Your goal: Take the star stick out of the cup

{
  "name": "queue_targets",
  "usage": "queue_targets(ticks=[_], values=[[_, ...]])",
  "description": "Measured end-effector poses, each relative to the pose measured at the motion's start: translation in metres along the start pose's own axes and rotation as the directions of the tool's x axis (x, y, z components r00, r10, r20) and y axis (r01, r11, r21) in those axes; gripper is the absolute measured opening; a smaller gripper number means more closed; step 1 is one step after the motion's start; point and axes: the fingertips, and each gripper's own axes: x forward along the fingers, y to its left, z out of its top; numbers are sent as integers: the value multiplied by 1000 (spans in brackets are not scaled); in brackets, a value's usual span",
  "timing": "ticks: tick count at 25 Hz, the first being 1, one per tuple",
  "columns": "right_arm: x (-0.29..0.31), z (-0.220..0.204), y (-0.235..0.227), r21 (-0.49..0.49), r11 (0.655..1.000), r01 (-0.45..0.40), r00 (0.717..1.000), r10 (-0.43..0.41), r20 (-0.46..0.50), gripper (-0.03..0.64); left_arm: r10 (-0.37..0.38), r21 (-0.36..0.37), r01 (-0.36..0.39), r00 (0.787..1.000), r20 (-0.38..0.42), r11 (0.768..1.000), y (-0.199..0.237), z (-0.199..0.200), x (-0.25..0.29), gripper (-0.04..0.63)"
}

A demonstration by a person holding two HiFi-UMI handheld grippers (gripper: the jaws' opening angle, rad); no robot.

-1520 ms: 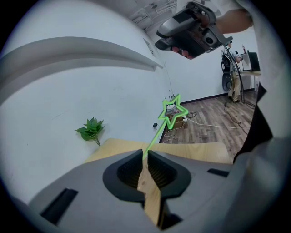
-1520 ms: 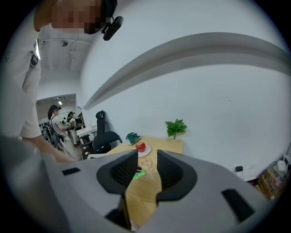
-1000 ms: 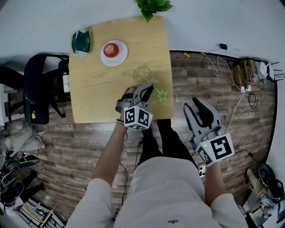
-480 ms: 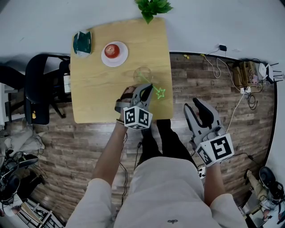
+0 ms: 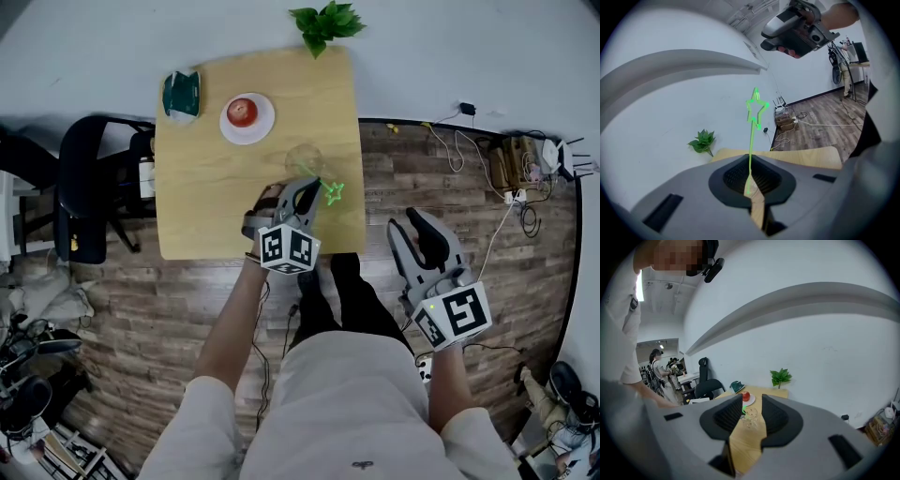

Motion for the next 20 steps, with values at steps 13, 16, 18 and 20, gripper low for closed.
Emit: queue_targets(ticks=[13,16,18,20], values=[[-13,18,20,-22,1000,10,998,-9,55,113,35,-203,-21,997,68,979,32,24,-40,17],[-15,26,24,-32,999,13,997,-11,73,112,54,-260,-31,995,80,965,42,29,-54,17],[-17,33,28,-42,999,13,996,-9,87,107,68,-308,-36,993,93,951,48,33,-64,15],[-20,39,33,-52,999,11,995,-5,102,101,82,-341,-40,991,109,939,54,37,-75,17]])
